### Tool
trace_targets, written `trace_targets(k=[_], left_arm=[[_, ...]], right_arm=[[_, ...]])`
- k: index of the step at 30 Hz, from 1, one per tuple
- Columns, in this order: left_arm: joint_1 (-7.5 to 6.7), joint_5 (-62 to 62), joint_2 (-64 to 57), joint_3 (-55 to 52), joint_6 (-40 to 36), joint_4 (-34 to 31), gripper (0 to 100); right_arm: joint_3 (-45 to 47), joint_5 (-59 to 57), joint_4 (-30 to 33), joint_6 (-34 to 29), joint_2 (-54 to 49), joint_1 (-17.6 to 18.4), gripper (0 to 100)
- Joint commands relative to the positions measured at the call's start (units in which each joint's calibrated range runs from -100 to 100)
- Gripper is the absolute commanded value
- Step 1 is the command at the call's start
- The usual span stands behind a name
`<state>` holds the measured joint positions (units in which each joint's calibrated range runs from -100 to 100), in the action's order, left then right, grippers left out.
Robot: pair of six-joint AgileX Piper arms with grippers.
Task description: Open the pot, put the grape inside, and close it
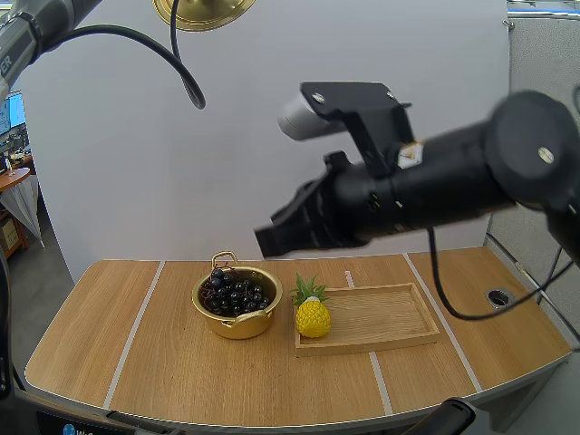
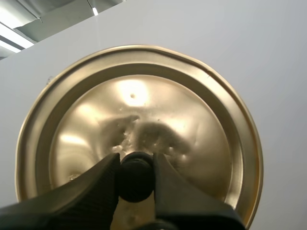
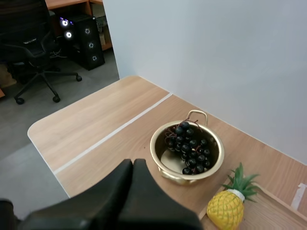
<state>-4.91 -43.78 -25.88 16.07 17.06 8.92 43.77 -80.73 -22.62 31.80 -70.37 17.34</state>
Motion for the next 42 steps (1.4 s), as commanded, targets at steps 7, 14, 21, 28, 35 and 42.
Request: trace_targets(k=[7, 14, 21, 28, 35, 42], left_arm=[[-0.05, 1.9, -0.3, 0.5, -0.6, -0.1, 0], [-0.05, 1.9, -0.3, 0.5, -0.6, -0.1, 0], [-0.05, 1.9, -0.3, 0.5, -0.6, -0.1, 0], [-0.05, 1.9, -0.3, 0.5, -0.6, 0.1, 0], [-0.05, -13.6, -1.1, 0.5, -0.6, -0.2, 0], [-0.05, -43.8, -1.4, 0.5, -0.6, -0.1, 0]], right_arm=[[9.3, -4.5, 4.4, -1.7, -14.8, 0.0, 0], [13.5, -5.8, 5.5, -2.9, -22.8, 0.0, 0], [14.5, -6.8, 11.0, -5.9, -28.1, 0.0, 0], [14.8, -11.1, 15.4, -6.9, -28.5, 0.0, 0], [14.8, -11.1, 17.0, -6.9, -28.5, -0.3, 0], [14.8, -11.1, 17.0, -6.9, -28.5, -0.3, 0]])
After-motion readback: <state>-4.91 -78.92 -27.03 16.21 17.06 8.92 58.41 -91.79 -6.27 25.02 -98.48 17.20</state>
